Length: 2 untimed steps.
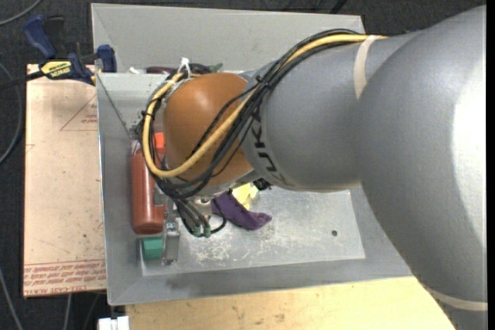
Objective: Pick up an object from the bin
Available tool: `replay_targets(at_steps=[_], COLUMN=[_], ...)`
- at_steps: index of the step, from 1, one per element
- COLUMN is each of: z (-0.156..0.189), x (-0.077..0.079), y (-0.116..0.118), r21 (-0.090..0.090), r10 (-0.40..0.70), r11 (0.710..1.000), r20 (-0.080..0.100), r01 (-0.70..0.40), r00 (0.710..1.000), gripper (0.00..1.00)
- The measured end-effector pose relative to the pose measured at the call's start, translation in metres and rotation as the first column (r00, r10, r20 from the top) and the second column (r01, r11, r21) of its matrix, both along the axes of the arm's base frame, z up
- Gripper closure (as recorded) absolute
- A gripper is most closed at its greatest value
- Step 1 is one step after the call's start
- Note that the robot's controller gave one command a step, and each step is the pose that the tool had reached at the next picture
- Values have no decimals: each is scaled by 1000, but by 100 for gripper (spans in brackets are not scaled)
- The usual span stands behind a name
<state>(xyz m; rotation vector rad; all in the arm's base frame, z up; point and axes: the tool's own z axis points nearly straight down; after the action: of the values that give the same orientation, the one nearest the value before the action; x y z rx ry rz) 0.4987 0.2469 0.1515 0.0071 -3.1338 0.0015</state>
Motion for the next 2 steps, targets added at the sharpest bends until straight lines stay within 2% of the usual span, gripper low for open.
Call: replay_targets(at_steps=[1,2], z=[5,-16], x=[2,-3], y=[-1,-8], r21=[2,4], r10=[-4,99], r11=[1000,995], r20=[7,10], r01=[4,-99], r00=[1000,995], gripper=[0,0])
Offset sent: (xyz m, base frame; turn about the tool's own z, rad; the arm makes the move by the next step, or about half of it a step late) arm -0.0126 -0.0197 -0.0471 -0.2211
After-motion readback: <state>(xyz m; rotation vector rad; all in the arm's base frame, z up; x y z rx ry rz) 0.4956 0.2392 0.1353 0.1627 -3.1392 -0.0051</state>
